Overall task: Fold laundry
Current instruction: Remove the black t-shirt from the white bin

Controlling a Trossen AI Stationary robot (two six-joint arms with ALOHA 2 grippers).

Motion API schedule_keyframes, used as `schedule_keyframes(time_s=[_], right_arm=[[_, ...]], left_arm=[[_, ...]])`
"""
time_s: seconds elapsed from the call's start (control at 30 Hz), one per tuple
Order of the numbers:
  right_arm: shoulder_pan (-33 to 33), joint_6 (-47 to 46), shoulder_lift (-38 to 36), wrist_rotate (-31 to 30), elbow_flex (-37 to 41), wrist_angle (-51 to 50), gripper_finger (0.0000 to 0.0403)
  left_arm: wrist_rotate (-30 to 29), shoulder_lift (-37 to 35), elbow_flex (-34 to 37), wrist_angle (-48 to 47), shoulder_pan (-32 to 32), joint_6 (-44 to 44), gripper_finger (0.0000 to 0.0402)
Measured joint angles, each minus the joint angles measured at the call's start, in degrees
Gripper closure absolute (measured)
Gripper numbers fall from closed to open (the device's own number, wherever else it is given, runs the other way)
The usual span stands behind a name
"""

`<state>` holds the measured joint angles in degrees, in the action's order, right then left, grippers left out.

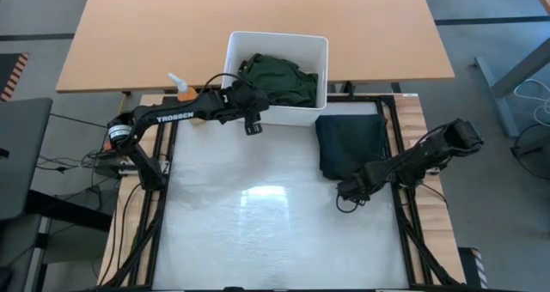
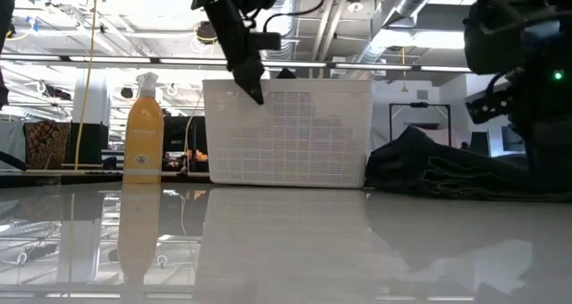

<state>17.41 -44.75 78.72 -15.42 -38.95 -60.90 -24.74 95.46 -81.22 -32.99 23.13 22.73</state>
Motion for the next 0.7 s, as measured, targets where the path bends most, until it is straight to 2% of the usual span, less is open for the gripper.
schedule_keyframes(time_s=[0.2, 0.33, 0.47, 0.53, 0.7], right_arm=[[1.32, 0.0, -0.02, -0.33, -7.53, -7.49, 0.0281], [4.39, -0.48, -0.02, -0.83, -12.08, -7.18, 0.0281], [9.21, -1.75, -0.04, -1.87, -14.14, -1.97, 0.0281], [11.93, -1.75, -0.04, -4.13, -14.15, 2.66, 0.0281], [17.46, -0.82, 0.15, -10.8, -14.16, 11.76, 0.0281]], left_arm=[[1.52, 0.0, -6.34, -2.62, -0.77, -0.47, 0.0237], [3.58, -0.04, -10.73, -6.09, -1.35, 0.1, 0.0237], [10.93, -0.04, -13.32, -8.06, -1.35, 0.78, 0.0237], [12.75, -0.04, -13.67, -8.11, -1.35, 2.38, 0.0237], [8.57, 0.15, -13.71, -6.63, -0.94, 3.27, 0.0237]])
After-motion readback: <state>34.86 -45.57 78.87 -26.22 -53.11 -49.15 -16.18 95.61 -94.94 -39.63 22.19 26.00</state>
